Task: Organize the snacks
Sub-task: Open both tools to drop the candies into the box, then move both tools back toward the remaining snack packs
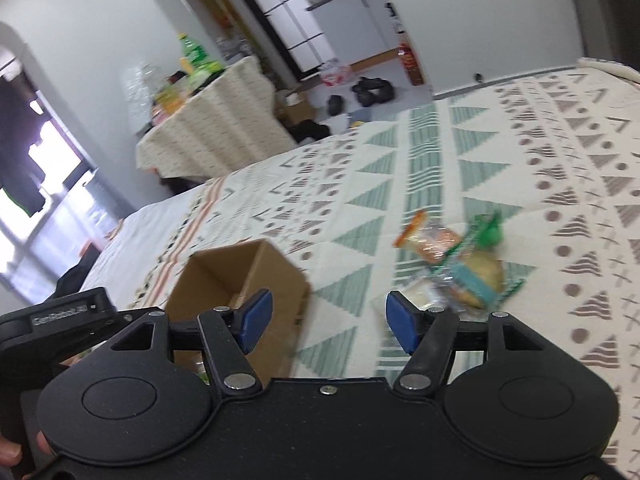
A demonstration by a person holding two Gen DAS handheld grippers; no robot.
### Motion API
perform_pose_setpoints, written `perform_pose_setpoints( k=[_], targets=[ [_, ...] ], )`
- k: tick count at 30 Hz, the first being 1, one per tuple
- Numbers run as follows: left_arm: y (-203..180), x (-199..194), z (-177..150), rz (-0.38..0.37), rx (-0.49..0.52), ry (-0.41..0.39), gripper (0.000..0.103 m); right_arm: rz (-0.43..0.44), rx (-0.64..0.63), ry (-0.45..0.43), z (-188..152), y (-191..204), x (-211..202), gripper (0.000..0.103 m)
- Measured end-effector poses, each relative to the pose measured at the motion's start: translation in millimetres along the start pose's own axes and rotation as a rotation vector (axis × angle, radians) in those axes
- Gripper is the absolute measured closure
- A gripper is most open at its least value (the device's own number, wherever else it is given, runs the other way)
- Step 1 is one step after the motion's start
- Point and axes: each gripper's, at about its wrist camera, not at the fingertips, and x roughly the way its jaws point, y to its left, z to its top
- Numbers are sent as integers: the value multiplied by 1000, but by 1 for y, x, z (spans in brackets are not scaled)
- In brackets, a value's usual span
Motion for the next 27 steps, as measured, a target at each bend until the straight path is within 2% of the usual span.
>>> perform_pose_setpoints(
  k=[7, 12, 22, 27],
  targets=[
    [-32, 9, -8, -42, 46, 11, 10, -68, 66, 17, 4, -32, 0, 39],
    [-52, 23, -14, -49, 59, 28, 10, -96, 116, 26, 5, -54, -2, 30],
    [-88, 60, -23, -71, 93, 78, 10, -123, 247, 44, 8, -94, 15, 30],
    [-95, 84, -26, -68, 88, 112, 10, -110, 294, 54, 8, -106, 29, 29]
  ],
)
